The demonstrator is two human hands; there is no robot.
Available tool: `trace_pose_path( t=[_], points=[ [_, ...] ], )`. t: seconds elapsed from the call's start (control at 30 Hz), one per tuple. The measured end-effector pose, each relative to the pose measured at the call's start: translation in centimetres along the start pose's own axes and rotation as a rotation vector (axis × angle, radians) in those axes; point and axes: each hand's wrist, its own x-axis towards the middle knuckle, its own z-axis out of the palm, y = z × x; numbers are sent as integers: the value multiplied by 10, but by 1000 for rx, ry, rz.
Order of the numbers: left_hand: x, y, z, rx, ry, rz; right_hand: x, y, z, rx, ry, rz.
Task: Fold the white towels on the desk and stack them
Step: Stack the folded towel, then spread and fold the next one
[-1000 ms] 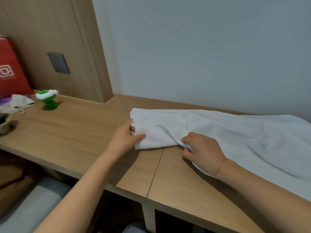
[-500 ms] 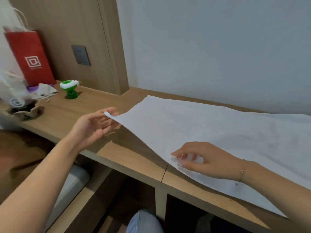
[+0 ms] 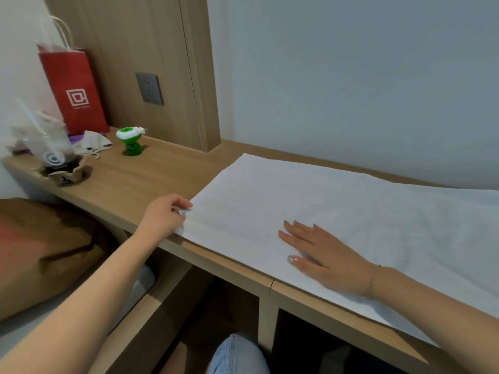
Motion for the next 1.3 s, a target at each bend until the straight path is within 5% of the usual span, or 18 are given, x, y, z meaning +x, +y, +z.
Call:
trace_pose_path(
  t=[0.13,0.2,0.27,0.4,0.73,0.83,1.0,1.17,1.3],
  points=[
    [-4,7,4,649,161,182,23,-4,-19,7,-28,-68],
    [-3,22,16,560,181,290,41,2,-36,-48,62,-73],
    [0,38,36,424,51,354,63,13,-48,-83,131,-6],
    [14,31,69,530,-215,308,94,38,-33,-132,58,192],
    [54,1,55,615,-226,265,136,47,-24,-114,126,141],
    [63,15,40,717,-298,195,121,74,-47,-145,263,90],
    [111,85,51,663,-17,352,100,122,-64,-76,175,306],
    [153,128,128,457,-252,320,101,127,-41,-155,244,355],
    [174,97,147,563,-198,274,99,134,-35,-193,242,476]
  ],
)
